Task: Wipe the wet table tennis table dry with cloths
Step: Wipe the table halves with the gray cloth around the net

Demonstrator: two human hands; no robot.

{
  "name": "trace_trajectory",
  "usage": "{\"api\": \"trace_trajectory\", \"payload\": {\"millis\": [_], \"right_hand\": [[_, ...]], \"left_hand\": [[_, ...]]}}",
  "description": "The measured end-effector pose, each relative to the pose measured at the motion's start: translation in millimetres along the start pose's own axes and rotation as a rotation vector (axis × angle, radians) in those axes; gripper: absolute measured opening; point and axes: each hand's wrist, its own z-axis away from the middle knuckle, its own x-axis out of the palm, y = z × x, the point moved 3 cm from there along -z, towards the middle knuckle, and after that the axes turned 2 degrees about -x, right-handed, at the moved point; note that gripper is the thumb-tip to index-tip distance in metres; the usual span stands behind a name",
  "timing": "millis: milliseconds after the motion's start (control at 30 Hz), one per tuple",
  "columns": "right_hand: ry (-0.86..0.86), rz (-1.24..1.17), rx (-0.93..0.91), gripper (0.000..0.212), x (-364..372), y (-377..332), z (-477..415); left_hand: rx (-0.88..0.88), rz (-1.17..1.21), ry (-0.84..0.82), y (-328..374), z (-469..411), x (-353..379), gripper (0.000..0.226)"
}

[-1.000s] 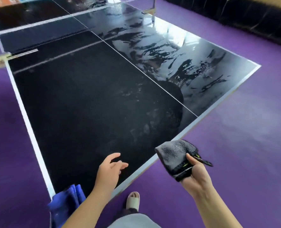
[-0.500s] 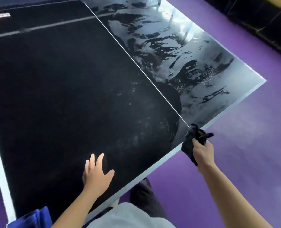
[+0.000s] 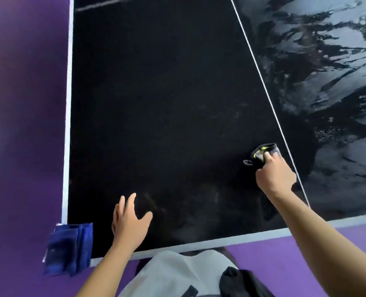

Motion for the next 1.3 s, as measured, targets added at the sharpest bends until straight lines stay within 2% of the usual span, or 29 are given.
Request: {"api": "trace_trajectory", "payload": {"millis": [100,200,300,400,567,667,767,900,967,1033,1133,1233,1300], "right_hand": [[-0.026,0.016,-0.111,0.032,11,-42,14],[-0.085,0.024,-0.201,0.03,26,-92,29],[-0.12,0.03,-0.333,0.025,45,-151,51],[-0.165,0.068,-0.415,0.031,62,-214,80],[-0.223,0.115,-0.52,0.031,90,-311,123],[-0.26,0.186,-0.627,0.033,111,-368,153],[-0.313,0.16,-0.641,0.038,134,-422,187],[-0.356,0.067,-0.635,0.037,151,-475,227],[-0.4,-0.014,-0.651,0.036,151,-493,236],[-0.509,-0.204,-0.622,0.035,148,-505,238],[-0.738,-0.717,-0.401,0.015,139,-496,230],[-0.716,-1.003,-0.233,0.007,111,-444,207],[-0.66,-1.159,-0.105,0.011,90,-392,195]], "left_hand": [[-0.057,0.045,0.005,-11,8,-2,0.073],[-0.043,0.113,0.055,-23,14,-16,0.069],[-0.023,0.235,0.101,-40,16,-46,0.063],[-0.043,0.259,0.177,-70,12,-83,0.061],[-0.136,0.149,0.271,-148,2,-126,0.08],[-0.228,0.164,0.201,-194,2,-128,0.096],[-0.263,0.202,0.121,-225,5,-116,0.107],[-0.276,0.425,0.072,-249,2,-103,0.104],[-0.277,0.518,0.033,-259,-5,-102,0.104],[-0.253,0.569,-0.009,-263,-13,-105,0.107],[-0.156,0.48,0.059,-251,-21,-117,0.092],[0.018,0.521,0.215,-217,-27,-134,0.066],[0.143,0.534,0.223,-188,-31,-138,0.055]]}}
